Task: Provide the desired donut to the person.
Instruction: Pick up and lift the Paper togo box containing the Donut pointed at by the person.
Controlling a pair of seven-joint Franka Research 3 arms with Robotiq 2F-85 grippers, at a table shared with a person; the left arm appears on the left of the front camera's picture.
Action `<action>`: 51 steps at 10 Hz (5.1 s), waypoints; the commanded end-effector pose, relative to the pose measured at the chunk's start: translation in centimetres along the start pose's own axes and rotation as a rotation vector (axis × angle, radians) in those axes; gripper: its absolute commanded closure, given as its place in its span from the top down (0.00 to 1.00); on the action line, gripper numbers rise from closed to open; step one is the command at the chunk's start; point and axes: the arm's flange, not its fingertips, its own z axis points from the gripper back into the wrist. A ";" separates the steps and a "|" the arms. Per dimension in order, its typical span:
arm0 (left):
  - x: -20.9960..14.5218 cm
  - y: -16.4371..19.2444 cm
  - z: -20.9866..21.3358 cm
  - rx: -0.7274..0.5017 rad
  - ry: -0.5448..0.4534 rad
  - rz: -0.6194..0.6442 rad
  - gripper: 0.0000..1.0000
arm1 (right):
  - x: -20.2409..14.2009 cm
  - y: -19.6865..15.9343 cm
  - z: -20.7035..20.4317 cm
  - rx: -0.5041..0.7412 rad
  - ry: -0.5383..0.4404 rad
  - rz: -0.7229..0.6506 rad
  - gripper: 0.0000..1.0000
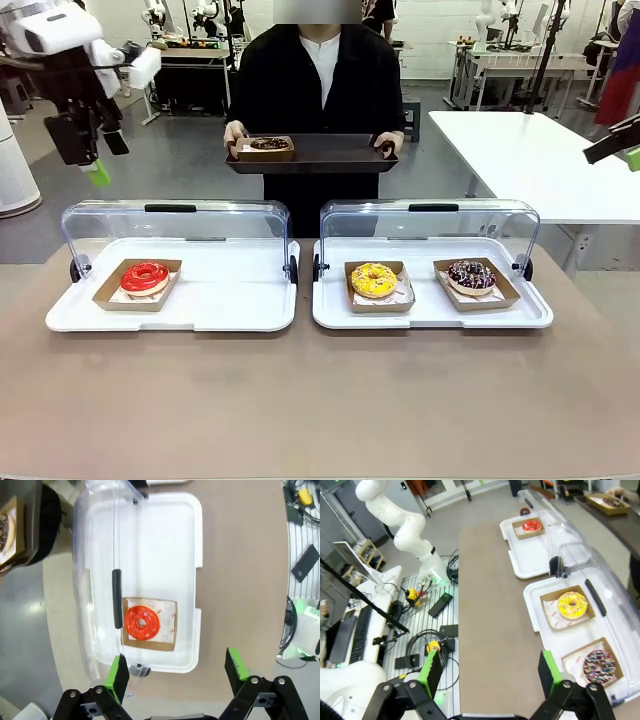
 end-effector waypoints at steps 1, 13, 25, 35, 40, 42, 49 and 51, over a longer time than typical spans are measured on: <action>-5.2 1.0 0.7 0.015 -0.232 -0.017 1.00 | 0.1 0.0 0.0 0.007 -0.012 0.013 1.00; -24.1 -0.7 -1.5 -0.035 -0.761 0.115 1.00 | 0.1 0.0 0.0 0.007 -0.012 0.013 1.00; -24.2 0.3 -1.5 -0.042 -0.813 0.152 1.00 | 0.1 0.0 0.0 0.007 -0.012 0.013 1.00; -24.2 0.3 -1.5 -0.042 -0.813 0.152 1.00 | 0.1 0.0 0.0 0.007 -0.012 0.013 1.00; -24.2 0.3 -1.5 -0.042 -0.813 0.152 1.00 | 0.1 0.0 0.0 0.007 -0.012 0.013 1.00; -24.2 0.3 -1.5 -0.042 -0.813 0.152 1.00 | 0.1 0.0 0.0 0.007 -0.012 0.013 1.00; -24.2 0.3 -1.5 -0.042 -0.813 0.152 1.00 | 0.1 0.0 0.0 0.007 -0.012 0.013 1.00; -24.2 0.3 -1.5 -0.042 -0.813 0.152 1.00 | 0.1 0.0 0.0 0.007 -0.012 0.013 1.00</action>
